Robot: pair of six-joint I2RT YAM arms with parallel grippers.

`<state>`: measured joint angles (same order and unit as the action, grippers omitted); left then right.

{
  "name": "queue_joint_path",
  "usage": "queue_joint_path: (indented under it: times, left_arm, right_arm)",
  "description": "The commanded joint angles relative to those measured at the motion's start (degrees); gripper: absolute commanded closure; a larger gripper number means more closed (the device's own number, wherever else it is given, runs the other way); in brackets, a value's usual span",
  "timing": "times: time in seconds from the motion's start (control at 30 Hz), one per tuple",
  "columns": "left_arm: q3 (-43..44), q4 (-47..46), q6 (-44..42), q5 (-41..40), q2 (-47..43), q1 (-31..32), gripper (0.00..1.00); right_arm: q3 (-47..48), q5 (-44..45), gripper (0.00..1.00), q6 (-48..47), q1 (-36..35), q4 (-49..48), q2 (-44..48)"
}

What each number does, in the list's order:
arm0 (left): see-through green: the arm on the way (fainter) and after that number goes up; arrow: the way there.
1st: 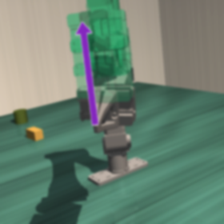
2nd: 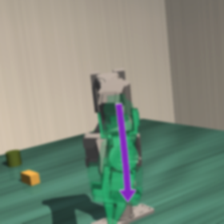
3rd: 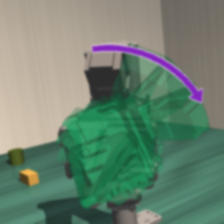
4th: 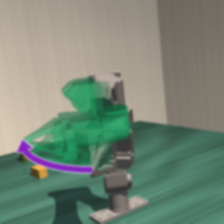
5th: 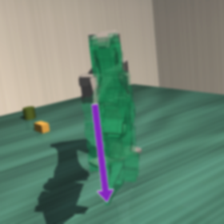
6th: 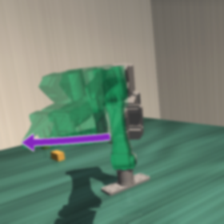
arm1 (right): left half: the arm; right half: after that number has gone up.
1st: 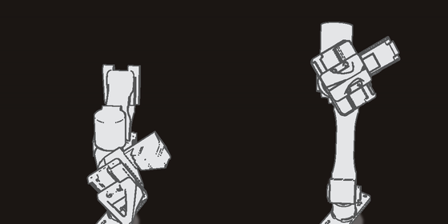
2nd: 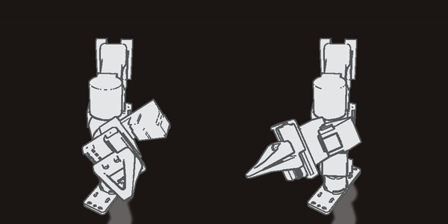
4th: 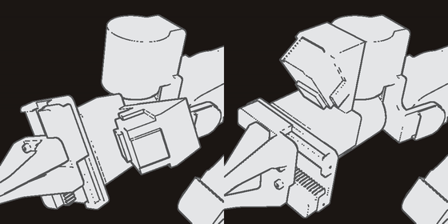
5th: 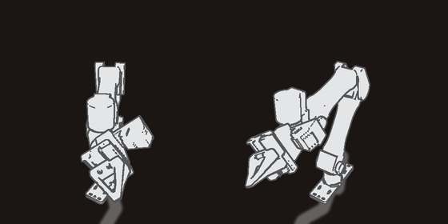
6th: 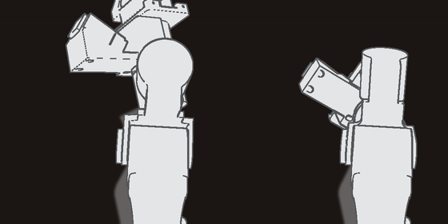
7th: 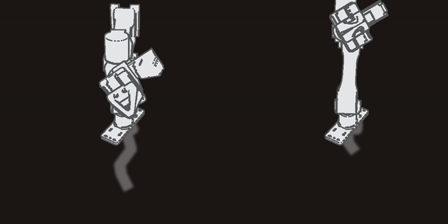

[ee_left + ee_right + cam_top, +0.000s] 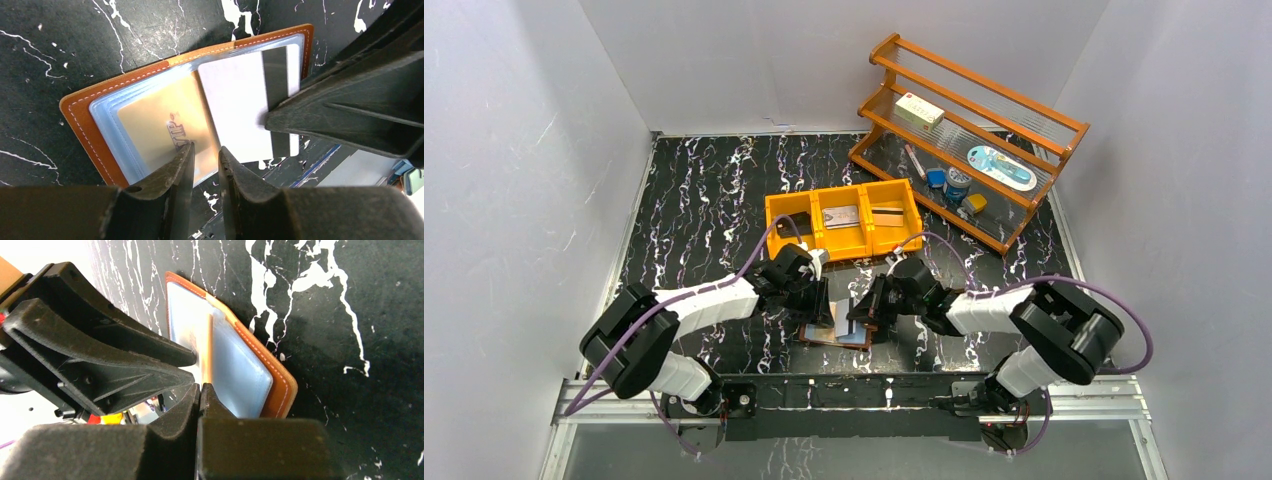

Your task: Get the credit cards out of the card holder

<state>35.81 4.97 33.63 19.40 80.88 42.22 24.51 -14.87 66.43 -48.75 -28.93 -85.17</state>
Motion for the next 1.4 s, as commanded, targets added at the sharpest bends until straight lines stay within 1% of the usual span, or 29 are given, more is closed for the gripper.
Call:
queue_joint_path:
  times: [0.0, 0.23, 0.3, 0.4, 0.5, 0.53, 0.67, 0.73, 0.87, 0.93, 0.97, 1.07, 1.13, 1.23, 1.37]
  left_arm:
    - [-0.37, 2.85, -0.36, -1.56, -2.22, 0.23, 0.74]
    - [0.3, 2.34, 0.42, -1.68, -6.27, 0.24, 0.71]
    - [0.8, 2.46, 0.37, -2.45, -7.12, 0.23, 0.71]
    - [1.47, 2.88, 0.09, -5.27, -8.84, 0.23, 0.7]
    - [2.27, 5.2, -0.79, -9.37, -11.53, 0.25, 0.65]
    - [2.63, 6.29, -1.47, -10.81, -12.66, 0.24, 0.61]
    - [4.35, 10.84, -5.31, -17.29, -16.93, 0.07, 0.37]
    - [5.83, 14.02, -6.71, -20.63, -18.05, -0.17, 0.29]
    - [8.7, 19.28, -8.8, -26.21, -19.94, -1.68, 0.15]
    - [9.56, 21.1, -9.43, -28.53, -21.19, -4.12, 0.04]
    - [9.88, 21.93, -9.45, -29.22, -21.6, -6.31, 0.02]
    - [10.24, 24.44, -9.72, -28.23, -22.28, -14.6, 0.02]
    - [10.37, 25.82, -9.81, -29.0, -23.77, -18.12, 0.02]
    - [9.35, 25.97, -9.97, -31.63, -26.96, -20.48, 0.02]
    - [6.41, 25.59, -10.68, -35.49, -30.56, -20.68, 0.02]
  right_arm:
    - [-0.32, 2.49, 1.0, -2.98, 0.15, 3.75, 5.39]
    - [-1.07, 6.83, 1.0, -6.34, 0.17, 7.11, 15.9]
    - [-1.7, 7.96, 1.0, -7.31, 0.15, 6.03, 17.62]
    - [-2.27, 9.42, 1.0, -8.77, 0.15, 4.74, 19.18]
    - [-2.36, 10.47, 1.0, -11.09, 0.19, 4.64, 20.35]
    - [-2.39, 10.98, 1.0, -11.97, 0.15, 4.67, 20.96]
    - [-3.32, 13.07, 1.0, -15.77, 0.17, 3.63, 23.49]
    - [-4.01, 14.24, 1.0, -20.14, 0.15, 1.81, 25.48]
    - [-4.06, 17.89, 1.0, -28.61, 0.17, 2.12, 30.1]
    - [-3.25, 20.33, 1.0, -32.95, 0.15, 3.13, 31.83]
    - [-2.49, 21.98, 1.0, -35.44, 0.15, 3.96, 32.41]
    - [0.62, 24.5, 1.0, -43.94, 0.15, 6.21, 31.72]
    - [3.95, 25.5, 1.0, -49.25, 0.19, 9.11, 29.62]
    - [8.85, 25.66, 1.0, -57.23, 0.15, 12.84, 26.68]
    - [13.78, 25.17, 1.0, -64.8, 0.15, 12.91, 22.32]
